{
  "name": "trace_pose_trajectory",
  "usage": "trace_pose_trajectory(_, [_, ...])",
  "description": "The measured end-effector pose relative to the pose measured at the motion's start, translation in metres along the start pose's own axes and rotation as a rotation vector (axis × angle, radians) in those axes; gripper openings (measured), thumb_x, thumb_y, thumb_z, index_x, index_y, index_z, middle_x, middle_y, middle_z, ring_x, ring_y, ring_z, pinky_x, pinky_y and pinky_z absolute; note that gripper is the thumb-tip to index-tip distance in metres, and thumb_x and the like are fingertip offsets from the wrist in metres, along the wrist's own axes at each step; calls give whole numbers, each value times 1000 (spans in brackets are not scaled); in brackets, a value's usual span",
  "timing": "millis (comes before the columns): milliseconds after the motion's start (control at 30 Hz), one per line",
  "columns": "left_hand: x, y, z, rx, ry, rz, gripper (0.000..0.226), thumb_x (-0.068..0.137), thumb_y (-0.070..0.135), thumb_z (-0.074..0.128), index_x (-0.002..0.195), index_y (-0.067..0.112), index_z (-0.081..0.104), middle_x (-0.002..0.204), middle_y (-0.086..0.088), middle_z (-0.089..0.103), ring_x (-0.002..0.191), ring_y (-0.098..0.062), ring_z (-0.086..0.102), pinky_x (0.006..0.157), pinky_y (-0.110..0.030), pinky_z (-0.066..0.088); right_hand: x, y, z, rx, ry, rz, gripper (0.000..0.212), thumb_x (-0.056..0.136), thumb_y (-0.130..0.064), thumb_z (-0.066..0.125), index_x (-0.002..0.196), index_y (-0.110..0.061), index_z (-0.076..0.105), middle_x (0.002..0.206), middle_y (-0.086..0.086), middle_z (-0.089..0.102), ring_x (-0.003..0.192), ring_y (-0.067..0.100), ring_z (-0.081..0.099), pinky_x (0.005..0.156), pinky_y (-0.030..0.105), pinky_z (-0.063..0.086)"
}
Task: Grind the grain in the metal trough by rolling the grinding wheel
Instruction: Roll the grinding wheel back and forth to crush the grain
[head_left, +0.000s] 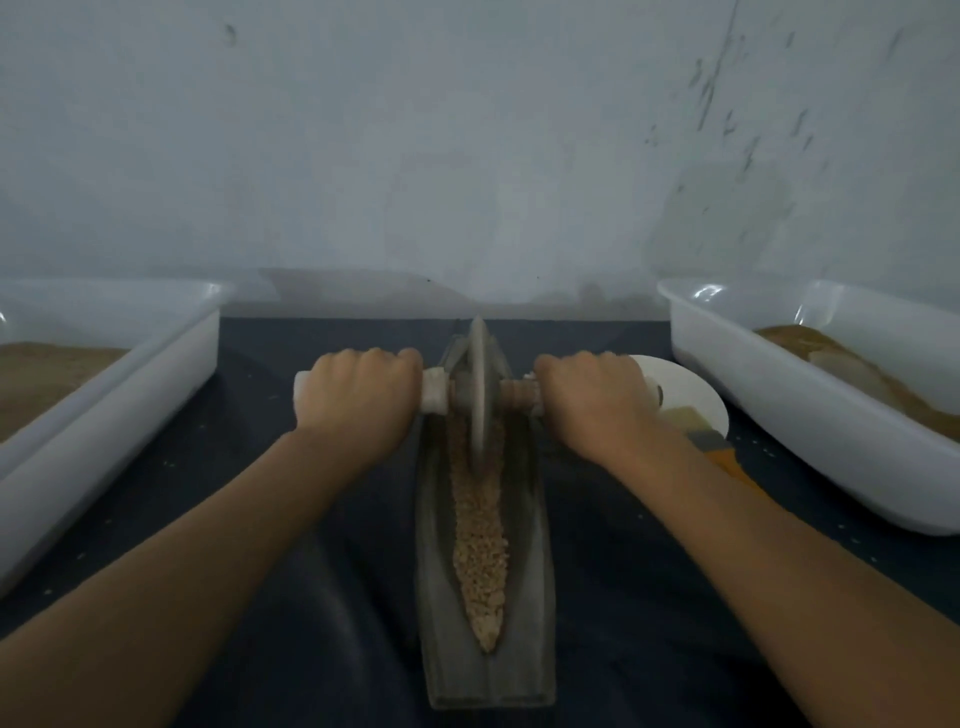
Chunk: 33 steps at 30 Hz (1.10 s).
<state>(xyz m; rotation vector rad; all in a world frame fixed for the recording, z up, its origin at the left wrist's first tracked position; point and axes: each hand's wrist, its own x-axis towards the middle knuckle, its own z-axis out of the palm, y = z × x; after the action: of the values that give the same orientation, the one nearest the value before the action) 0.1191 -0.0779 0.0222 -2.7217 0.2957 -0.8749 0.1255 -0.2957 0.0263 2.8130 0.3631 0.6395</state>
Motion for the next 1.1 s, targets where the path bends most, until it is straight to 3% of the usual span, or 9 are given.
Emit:
trace_pose_trajectory(167, [-31, -5, -20, -68, -74, 71, 32, 80, 30, 60, 75, 26, 29, 59, 8, 29, 49, -15, 28, 50, -30, 22, -33, 0, -19, 18, 0, -124, 27, 81, -25, 63, 77, -24, 36, 70, 0, 55, 60, 25, 49, 54, 34, 32])
trace_pose_trajectory(333, [-82, -13, -52, -125, -23, 226, 62, 39, 24, 82, 68, 26, 27, 47, 8, 31, 37, -15, 20, 47, -20, 8, -86, -3, -36, -24, 78, -193, 42, 59, -29, 79, 72, -26, 39, 56, -6, 52, 45, 18, 51, 45, 30, 34])
trace_pose_trajectory(433, [-73, -8, -44, -62, -114, 159, 56, 56, 33, 79, 73, 29, 26, 55, 11, 31, 43, -12, 26, 44, -23, 13, -72, -5, -32, -22, 86, -158, 40, 64, -27, 78, 73, -25, 39, 59, -5, 52, 48, 19, 52, 47, 30, 31])
trace_pose_trajectory(533, [-41, -2, -16, -33, -34, 44, 30, 81, 33, 61, 79, 27, 31, 66, 9, 38, 54, -15, 36, 50, -29, 26, -35, -6, -17, -51, 73, -93, 27, 80, -23, 63, 79, -22, 35, 72, -2, 60, 61, 24, 58, 51, 31, 33])
trace_pose_trajectory(667, [-11, 0, -4, -33, -25, 11, 25, 84, 27, 58, 79, 23, 33, 67, 6, 44, 54, -17, 34, 50, -30, 23, -2, -2, -3, -71, 74, -51, 12, 83, -19, 58, 86, -18, 46, 83, 3, 66, 70, 29, 62, 53, 32, 31])
trace_pose_trajectory(800, [-30, -2, -18, -59, -76, 48, 27, 82, 28, 59, 80, 25, 33, 66, 7, 37, 57, -19, 36, 54, -32, 28, -29, -2, -17, 25, 36, -106, 26, 83, -28, 61, 81, -23, 36, 76, -2, 60, 63, 22, 54, 56, 33, 38])
trace_pose_trajectory(900, [-63, -5, -42, -80, -74, 174, 50, 62, 33, 76, 75, 28, 28, 58, 9, 31, 48, -14, 31, 48, -27, 21, -72, -3, -32, 44, 47, -155, 38, 72, -31, 72, 75, -27, 34, 64, -6, 52, 54, 16, 51, 52, 32, 42])
trace_pose_trajectory(967, [-81, -8, -57, -127, -42, 229, 59, 37, 21, 83, 68, 24, 33, 50, 9, 35, 37, -17, 33, 43, -23, 21, -95, -5, -38, 80, 168, -173, 48, 52, -27, 84, 67, -25, 39, 52, -5, 49, 40, 16, 45, 41, 31, 38])
trace_pose_trajectory(1100, [-82, -8, -54, -82, -132, 171, 55, 40, 21, 83, 67, 23, 36, 51, 8, 36, 37, -18, 35, 42, -24, 21, -91, -7, -35, 61, 148, -149, 48, 46, -24, 87, 64, -24, 43, 48, -5, 48, 36, 16, 43, 38, 27, 33])
